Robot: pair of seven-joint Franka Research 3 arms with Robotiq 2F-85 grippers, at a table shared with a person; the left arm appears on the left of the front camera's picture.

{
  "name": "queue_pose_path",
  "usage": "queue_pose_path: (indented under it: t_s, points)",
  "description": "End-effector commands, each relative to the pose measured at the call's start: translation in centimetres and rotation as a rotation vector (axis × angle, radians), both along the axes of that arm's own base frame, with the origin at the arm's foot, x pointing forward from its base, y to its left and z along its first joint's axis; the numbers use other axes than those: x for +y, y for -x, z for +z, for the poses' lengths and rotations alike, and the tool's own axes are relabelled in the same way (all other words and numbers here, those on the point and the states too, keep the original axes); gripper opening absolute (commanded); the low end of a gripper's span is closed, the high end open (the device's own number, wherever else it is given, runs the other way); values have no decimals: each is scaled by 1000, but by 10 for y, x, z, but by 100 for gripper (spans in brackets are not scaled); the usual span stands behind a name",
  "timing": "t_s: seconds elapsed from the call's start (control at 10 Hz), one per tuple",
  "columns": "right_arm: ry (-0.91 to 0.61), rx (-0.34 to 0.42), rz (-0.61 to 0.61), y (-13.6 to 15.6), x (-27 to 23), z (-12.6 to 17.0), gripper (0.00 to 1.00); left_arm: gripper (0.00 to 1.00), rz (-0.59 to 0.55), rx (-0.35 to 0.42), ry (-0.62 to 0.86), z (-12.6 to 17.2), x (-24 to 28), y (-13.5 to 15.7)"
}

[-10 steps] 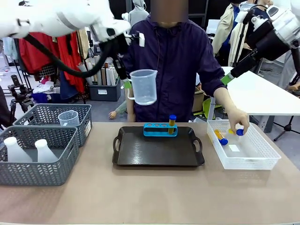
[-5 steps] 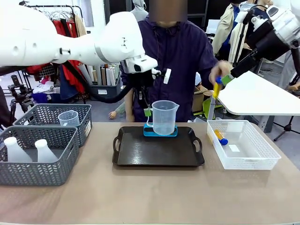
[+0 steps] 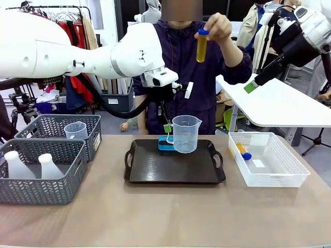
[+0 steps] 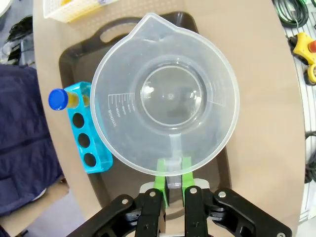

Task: Prepare the laboratory tools.
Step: Pick up one Large Measuring Cup and place it on the Handle tray.

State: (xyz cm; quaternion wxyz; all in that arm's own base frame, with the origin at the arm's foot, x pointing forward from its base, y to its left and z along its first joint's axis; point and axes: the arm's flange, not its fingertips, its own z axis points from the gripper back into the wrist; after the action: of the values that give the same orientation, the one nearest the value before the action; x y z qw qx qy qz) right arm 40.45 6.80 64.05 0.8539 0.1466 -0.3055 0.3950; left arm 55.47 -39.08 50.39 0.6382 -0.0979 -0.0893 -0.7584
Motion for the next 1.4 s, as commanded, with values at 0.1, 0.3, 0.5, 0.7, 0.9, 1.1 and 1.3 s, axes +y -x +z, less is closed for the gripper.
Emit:
queue_pose_path:
  t_s: [0.1,0.3,0.5,0.7,0.9,1.1,1.3]
  points:
    - [-21,1,4,0,0,0,100,0,0,0,0,0,0,0]
    - [-21,1,4,0,0,0,100,0,10,-89,-25,-23,-8,-7]
    - [-21,1,4,0,0,0,100,0,-26,-108,-27,-47,-25,-15]
    - [-21,1,4,0,0,0,100,0,-40,-92,-11,-71,-40,-24]
    - [-21,1,4,0,0,0,100,0,-56,-68,-3,-83,-46,-26]
    - [-21,1,4,0,0,0,100,0,-60,-70,0,-97,-52,-26]
    - [-21,1,4,0,0,0,100,0,-59,-42,1,-109,-54,-22]
